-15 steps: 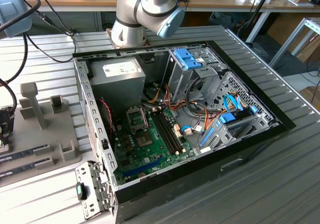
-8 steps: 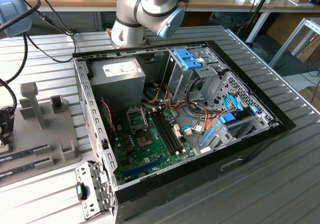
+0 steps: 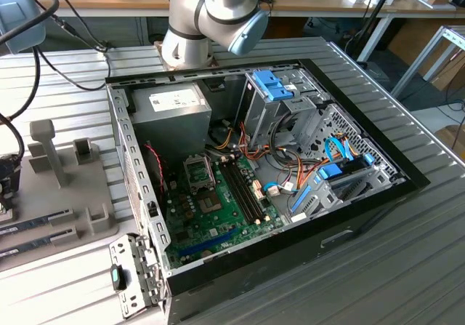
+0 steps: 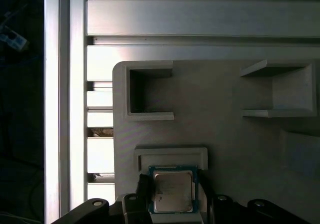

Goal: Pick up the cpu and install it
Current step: 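Pick up the cpu and move it towards the insertion slot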

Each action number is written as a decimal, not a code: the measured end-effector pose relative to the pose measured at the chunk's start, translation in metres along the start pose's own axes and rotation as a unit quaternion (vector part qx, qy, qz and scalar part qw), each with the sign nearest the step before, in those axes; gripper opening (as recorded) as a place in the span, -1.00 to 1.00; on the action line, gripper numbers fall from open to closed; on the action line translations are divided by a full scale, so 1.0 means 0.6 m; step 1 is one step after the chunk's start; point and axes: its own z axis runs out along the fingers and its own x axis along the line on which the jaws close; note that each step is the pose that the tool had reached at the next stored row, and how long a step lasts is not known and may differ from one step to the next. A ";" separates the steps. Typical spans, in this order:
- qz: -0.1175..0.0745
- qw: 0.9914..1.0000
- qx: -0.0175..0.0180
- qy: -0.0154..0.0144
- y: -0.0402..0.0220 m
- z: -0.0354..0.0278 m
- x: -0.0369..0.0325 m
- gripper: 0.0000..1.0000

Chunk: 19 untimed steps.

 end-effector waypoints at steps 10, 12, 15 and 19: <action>0.000 1.000 -0.002 0.000 0.000 -0.007 0.000 -0.05; 0.000 1.000 -0.002 0.000 0.000 -0.008 0.000 -0.05; 0.000 1.000 -0.003 0.000 0.000 -0.008 0.000 -0.05; 0.000 1.000 -0.004 0.000 0.000 -0.010 0.000 -0.05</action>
